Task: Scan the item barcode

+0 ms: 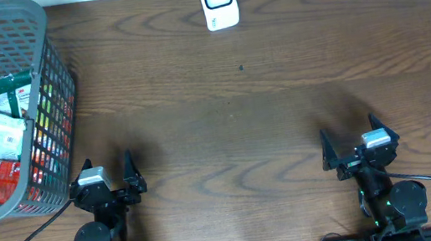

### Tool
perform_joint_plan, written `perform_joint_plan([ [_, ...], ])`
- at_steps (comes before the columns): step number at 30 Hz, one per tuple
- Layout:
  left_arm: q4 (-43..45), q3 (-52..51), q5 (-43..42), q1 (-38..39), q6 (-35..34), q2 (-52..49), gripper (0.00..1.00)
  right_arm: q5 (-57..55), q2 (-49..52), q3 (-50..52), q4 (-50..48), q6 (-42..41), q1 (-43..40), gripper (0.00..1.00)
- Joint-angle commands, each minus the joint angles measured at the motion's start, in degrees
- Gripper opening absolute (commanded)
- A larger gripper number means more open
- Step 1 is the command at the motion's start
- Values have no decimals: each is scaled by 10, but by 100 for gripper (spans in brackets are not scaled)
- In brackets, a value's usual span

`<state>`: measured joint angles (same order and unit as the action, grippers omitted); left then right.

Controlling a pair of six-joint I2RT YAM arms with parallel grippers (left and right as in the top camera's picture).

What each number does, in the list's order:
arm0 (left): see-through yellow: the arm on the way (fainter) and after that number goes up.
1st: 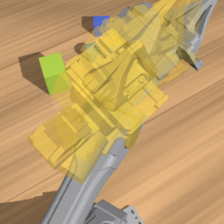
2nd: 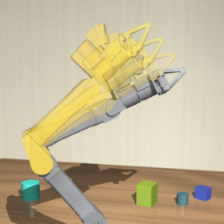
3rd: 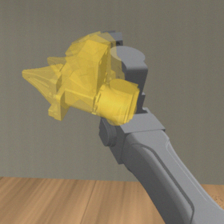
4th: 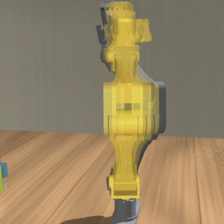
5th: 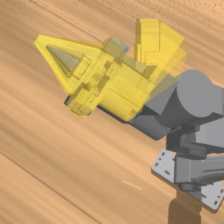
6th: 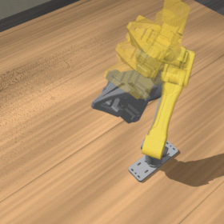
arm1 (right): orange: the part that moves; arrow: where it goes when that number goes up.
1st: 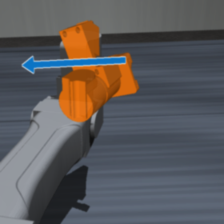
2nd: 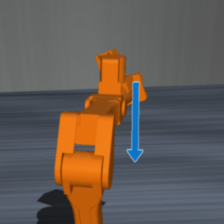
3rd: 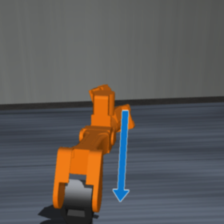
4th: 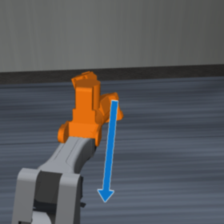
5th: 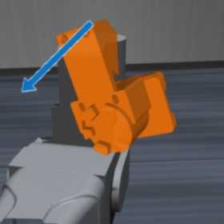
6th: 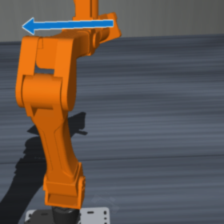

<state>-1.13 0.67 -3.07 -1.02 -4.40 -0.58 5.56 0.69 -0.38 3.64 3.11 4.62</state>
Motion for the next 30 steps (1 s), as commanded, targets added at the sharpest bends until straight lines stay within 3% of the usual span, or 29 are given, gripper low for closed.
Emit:
perform_joint_plan([
  [1, -26, -4, -5, 1, 8, 3, 85, -3, -3, 1, 2, -7, -2, 99],
  [30, -10, -4, -8, 1, 7, 3, 85, -3, -3, 1, 2, -7, -2, 99],
])
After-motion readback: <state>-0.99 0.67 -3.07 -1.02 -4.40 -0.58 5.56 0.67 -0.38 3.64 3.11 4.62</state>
